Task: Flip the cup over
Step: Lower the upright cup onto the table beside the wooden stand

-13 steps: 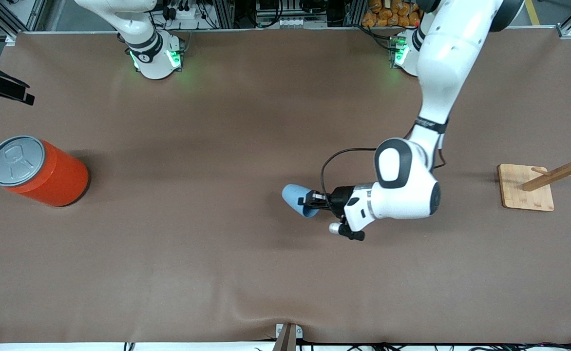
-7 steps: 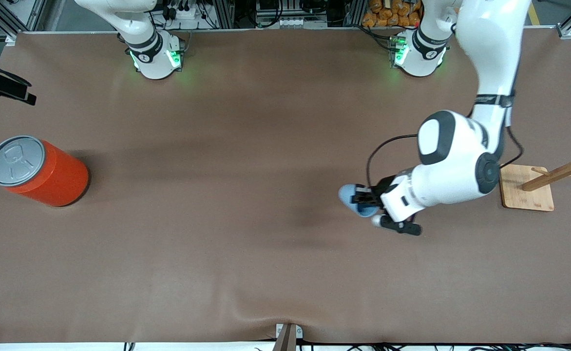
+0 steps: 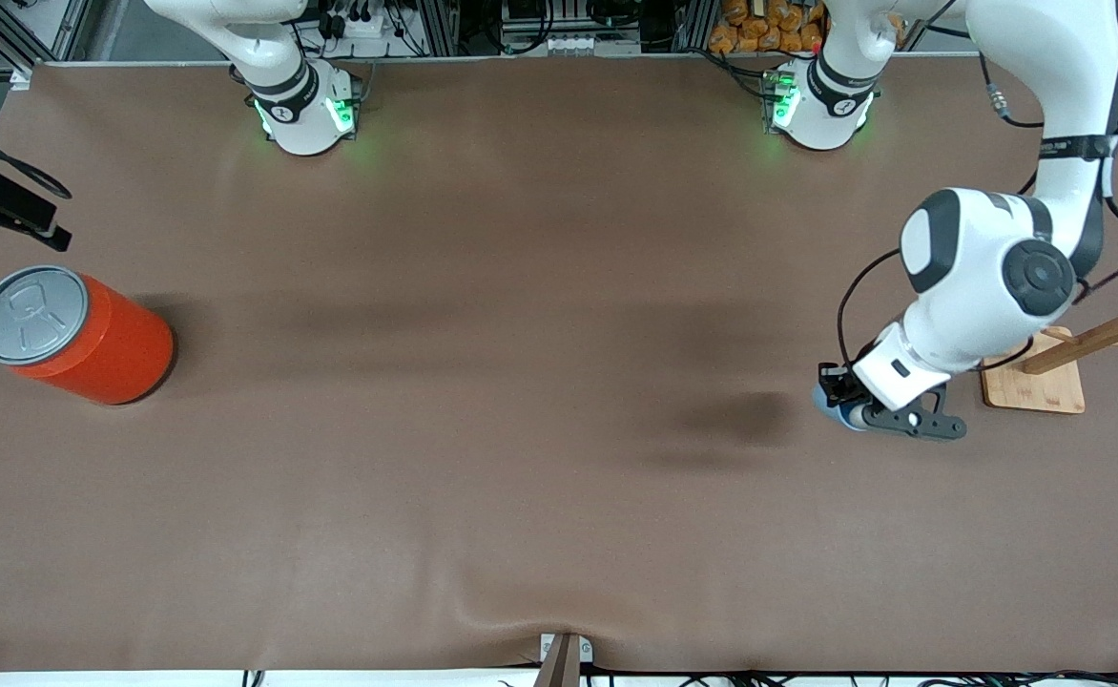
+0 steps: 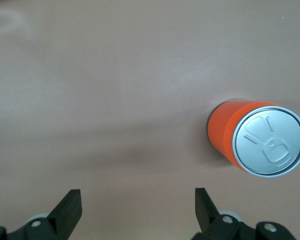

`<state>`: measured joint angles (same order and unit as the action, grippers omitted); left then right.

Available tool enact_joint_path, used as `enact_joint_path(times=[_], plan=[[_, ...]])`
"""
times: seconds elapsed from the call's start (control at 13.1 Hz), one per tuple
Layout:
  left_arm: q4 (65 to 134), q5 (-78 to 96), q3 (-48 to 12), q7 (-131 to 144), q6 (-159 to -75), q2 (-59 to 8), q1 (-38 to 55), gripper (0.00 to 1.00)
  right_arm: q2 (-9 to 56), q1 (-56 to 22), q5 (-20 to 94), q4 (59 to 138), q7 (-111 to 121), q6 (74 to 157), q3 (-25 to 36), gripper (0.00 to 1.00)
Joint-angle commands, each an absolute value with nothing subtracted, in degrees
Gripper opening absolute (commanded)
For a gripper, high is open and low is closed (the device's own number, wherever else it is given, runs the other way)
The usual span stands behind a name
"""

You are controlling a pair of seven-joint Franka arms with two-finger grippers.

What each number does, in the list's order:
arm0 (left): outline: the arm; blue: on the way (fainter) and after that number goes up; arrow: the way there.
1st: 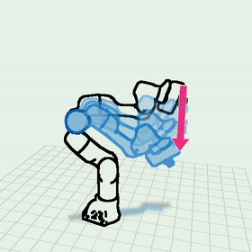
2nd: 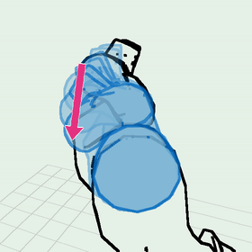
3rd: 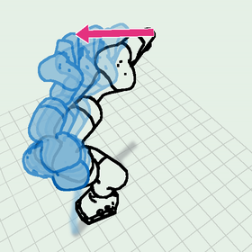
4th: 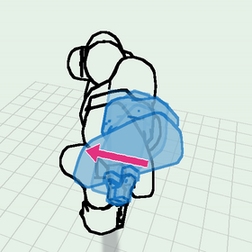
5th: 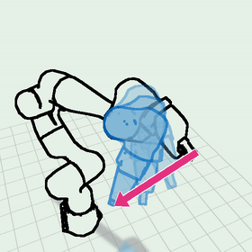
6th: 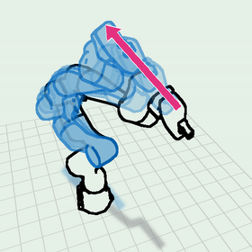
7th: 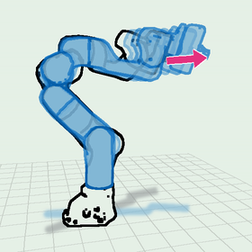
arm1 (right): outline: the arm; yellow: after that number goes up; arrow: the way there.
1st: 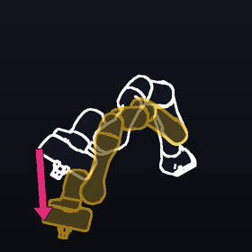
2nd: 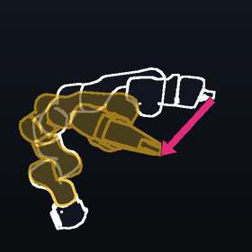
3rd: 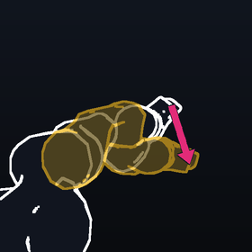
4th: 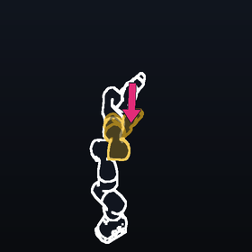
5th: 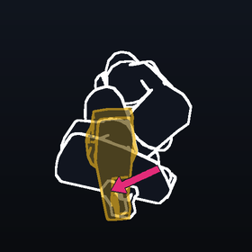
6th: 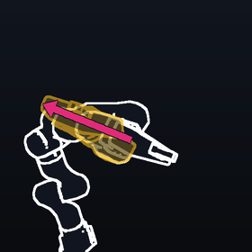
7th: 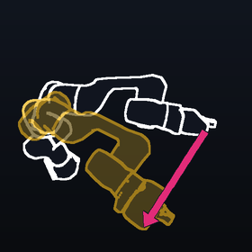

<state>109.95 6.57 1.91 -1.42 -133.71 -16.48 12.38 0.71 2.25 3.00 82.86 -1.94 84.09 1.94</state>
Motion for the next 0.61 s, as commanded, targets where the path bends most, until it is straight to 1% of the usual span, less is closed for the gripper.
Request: enact_joint_path(times=[0.0,0.08,0.31,0.53], plan=[[126.8,2.5,1.8,-0.6,-153.8,-13.1,10.5,0.00,0.2,5.6,2.7,82.4,-1.2,84.1,2.0,1.00],[129.2,1.9,1.7,0.2,-158.2,-13.5,10.5,0.00,0.2,7.1,2.8,82.4,-1.0,83.8,2.0,1.00],[131.0,1.8,1.3,5.6,-157.9,-13.2,11.2,0.00,0.1,7.4,2.6,82.5,-0.3,83.5,1.8,1.00],[131.7,1.4,1.1,8.5,-157.7,-12.7,12.5,0.00,0.3,5.9,3.1,82.6,-1.0,83.0,1.2,1.00]])
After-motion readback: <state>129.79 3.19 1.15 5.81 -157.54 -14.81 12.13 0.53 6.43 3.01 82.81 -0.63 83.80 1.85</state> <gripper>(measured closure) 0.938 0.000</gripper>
